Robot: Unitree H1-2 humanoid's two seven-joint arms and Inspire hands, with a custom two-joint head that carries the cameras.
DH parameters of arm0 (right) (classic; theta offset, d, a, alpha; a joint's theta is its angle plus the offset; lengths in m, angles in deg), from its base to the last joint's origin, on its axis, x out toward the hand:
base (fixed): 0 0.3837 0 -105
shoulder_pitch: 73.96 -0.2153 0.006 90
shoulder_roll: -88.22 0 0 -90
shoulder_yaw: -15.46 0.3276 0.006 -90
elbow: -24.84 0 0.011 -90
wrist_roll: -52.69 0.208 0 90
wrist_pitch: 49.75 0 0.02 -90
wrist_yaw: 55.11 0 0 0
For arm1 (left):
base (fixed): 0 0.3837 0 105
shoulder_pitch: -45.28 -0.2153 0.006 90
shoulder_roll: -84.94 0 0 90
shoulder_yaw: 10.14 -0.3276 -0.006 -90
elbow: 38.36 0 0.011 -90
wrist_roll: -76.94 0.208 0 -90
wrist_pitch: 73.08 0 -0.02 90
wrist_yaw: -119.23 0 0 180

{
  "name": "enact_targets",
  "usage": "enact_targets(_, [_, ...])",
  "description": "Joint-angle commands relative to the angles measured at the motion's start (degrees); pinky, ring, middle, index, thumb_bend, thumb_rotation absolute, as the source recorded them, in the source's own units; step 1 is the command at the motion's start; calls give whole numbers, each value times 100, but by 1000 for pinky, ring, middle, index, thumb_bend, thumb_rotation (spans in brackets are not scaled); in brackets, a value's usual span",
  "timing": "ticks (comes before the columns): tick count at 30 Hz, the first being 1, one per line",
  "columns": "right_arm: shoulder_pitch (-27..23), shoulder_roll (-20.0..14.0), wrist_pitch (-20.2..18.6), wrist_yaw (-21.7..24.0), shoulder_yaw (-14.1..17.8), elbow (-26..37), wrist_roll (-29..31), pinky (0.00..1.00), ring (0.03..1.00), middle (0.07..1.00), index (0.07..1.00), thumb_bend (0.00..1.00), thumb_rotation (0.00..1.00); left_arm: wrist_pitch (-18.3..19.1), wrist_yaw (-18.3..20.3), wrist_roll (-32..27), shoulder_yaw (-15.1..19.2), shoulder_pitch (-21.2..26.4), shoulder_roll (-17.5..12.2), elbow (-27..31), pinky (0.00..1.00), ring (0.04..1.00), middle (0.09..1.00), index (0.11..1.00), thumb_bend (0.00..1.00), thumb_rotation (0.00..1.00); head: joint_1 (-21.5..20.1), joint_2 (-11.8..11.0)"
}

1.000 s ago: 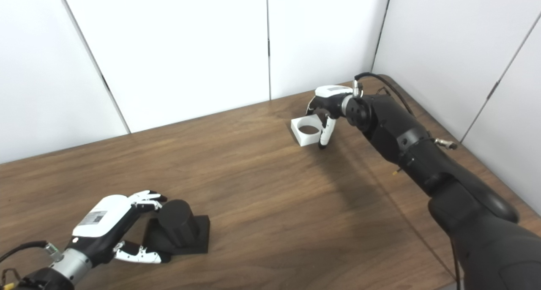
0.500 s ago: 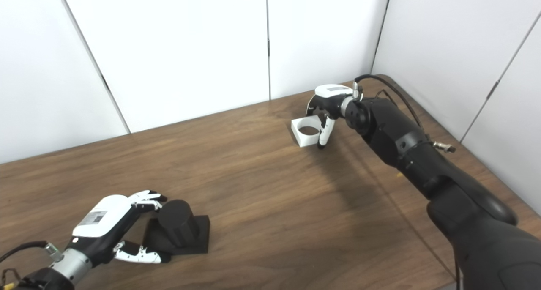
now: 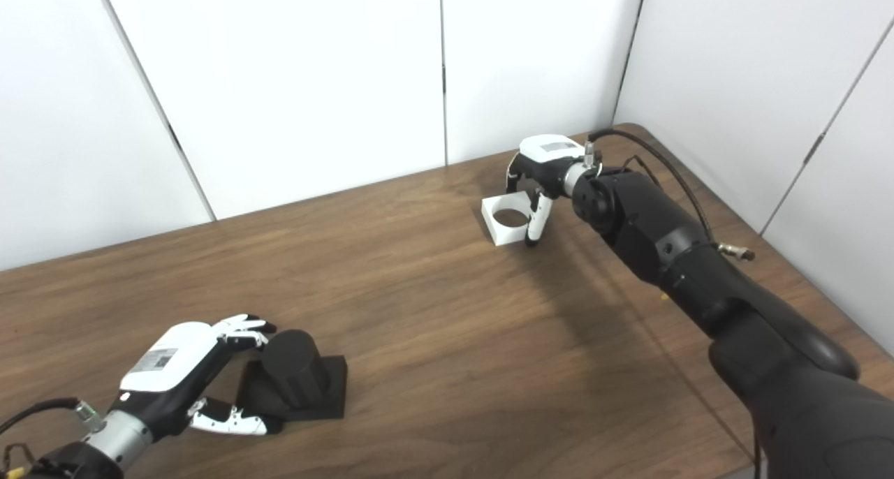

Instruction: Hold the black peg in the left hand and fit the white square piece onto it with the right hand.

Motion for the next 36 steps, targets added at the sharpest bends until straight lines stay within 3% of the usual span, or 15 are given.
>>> enact_targets(1, [50,-1,114,-71,7,-45,-27,678,807,797,484,520,126,24,647,-3,-260,-360,-166,-218,754,911,852,490,523,62,0,8])
enact_targets(12, [189,-21,386,-327,231,236,75,704,839,793,480,520,123,59,703,23,-259,-319,-187,-177,757,909,853,490,524,63,130,57])
enact_targets(19, [243,-115,379,-33,377,1058,133,732,837,792,480,521,124,90,768,24,-263,-261,-181,-173,773,917,855,490,524,64,173,83])
enact_targets(36, [247,-79,292,1073,650,2591,594,761,852,805,482,521,126,144,787,83,-252,-153,-44,-261,759,923,849,489,524,67,1273,357])
